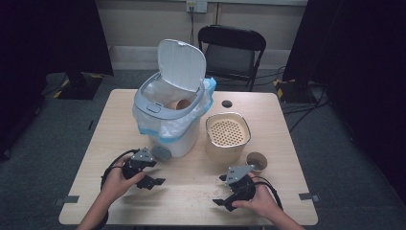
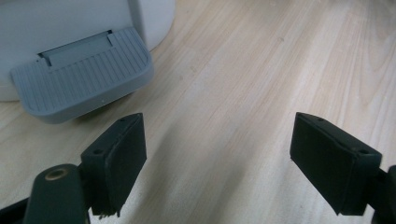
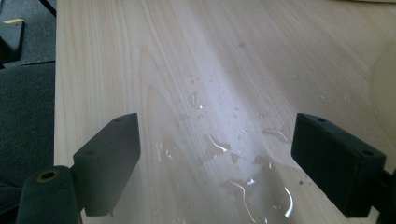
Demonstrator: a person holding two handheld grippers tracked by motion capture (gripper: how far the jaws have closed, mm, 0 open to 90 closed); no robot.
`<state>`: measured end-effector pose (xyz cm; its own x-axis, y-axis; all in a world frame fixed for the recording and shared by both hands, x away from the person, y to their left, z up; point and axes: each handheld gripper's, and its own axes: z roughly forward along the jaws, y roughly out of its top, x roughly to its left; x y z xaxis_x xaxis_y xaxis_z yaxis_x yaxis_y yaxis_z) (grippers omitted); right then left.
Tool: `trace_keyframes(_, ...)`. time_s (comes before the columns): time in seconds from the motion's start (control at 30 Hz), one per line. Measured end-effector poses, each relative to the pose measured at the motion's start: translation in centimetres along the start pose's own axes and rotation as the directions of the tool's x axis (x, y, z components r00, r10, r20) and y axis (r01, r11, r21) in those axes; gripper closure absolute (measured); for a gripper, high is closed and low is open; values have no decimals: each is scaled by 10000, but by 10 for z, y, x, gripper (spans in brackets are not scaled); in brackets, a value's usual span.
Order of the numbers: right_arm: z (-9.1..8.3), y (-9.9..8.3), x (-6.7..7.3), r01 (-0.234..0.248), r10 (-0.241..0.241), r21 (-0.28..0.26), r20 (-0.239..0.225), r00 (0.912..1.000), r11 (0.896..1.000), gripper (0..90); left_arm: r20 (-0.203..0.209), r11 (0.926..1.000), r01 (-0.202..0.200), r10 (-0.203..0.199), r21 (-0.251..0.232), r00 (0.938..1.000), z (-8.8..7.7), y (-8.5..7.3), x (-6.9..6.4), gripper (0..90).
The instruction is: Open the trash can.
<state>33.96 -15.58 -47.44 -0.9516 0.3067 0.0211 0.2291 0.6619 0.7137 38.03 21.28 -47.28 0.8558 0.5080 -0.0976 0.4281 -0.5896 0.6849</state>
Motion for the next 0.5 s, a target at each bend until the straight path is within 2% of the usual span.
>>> trace_keyframes(0.13, -5, -4, -1, -62, 62, 16, 36, 10000, 10000, 152, 22, 9999, -160, 160, 64, 9999, 1, -2, 0, 179)
trace_keyframes(0.27, -8, -7, 0, -178, 178, 31, -3, 9998, 9998, 155, -22, 9986, -418, 419, 322, 9991, 4, -3, 0, 179)
trace_keyframes(0.5, -12, -11, 1, 6, -5, 172, -23, 10000, 9999, 157, -160, 9965, -633, 643, 553, 9978, 6, -6, 1, 177)
